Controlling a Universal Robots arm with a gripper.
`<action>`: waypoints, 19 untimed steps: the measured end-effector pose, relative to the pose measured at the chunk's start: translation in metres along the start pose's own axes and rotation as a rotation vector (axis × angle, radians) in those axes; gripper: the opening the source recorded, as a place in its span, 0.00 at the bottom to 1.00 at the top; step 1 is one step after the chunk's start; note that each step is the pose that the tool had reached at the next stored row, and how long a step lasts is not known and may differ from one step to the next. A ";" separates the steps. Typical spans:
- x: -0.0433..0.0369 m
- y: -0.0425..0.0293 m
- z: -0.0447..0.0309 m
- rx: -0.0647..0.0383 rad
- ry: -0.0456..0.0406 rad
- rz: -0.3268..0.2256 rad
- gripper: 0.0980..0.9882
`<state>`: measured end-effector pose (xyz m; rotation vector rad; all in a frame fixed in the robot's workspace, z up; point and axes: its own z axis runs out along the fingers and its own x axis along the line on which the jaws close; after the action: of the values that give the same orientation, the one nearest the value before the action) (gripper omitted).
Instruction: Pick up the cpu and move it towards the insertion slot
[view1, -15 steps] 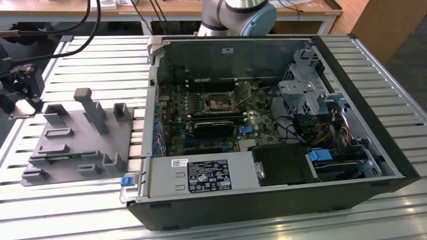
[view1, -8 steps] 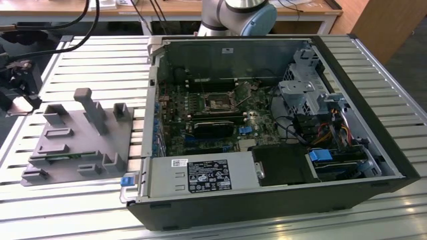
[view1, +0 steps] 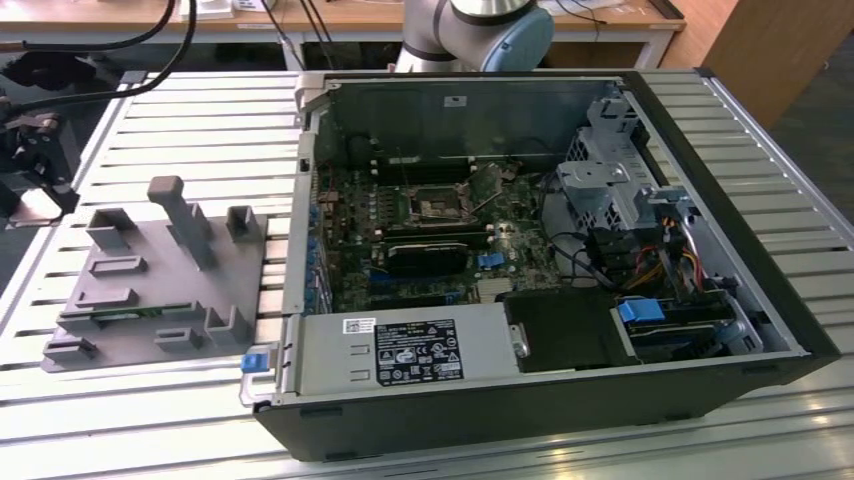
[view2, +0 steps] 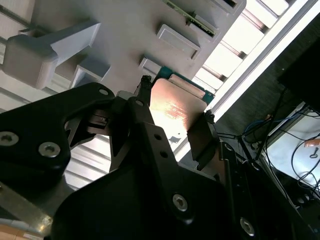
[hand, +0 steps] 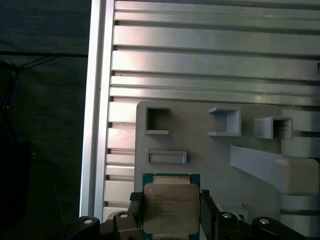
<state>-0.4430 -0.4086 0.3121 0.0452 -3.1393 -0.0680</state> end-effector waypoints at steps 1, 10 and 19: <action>0.0000 0.0000 -0.0007 0.000 0.0000 0.000 0.50; 0.0000 0.0004 -0.0069 0.000 0.0000 0.000 0.50; -0.0027 0.0005 -0.0093 0.000 -0.0001 0.000 0.50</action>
<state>-0.4403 -0.4084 0.3214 0.0452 -3.1393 -0.0681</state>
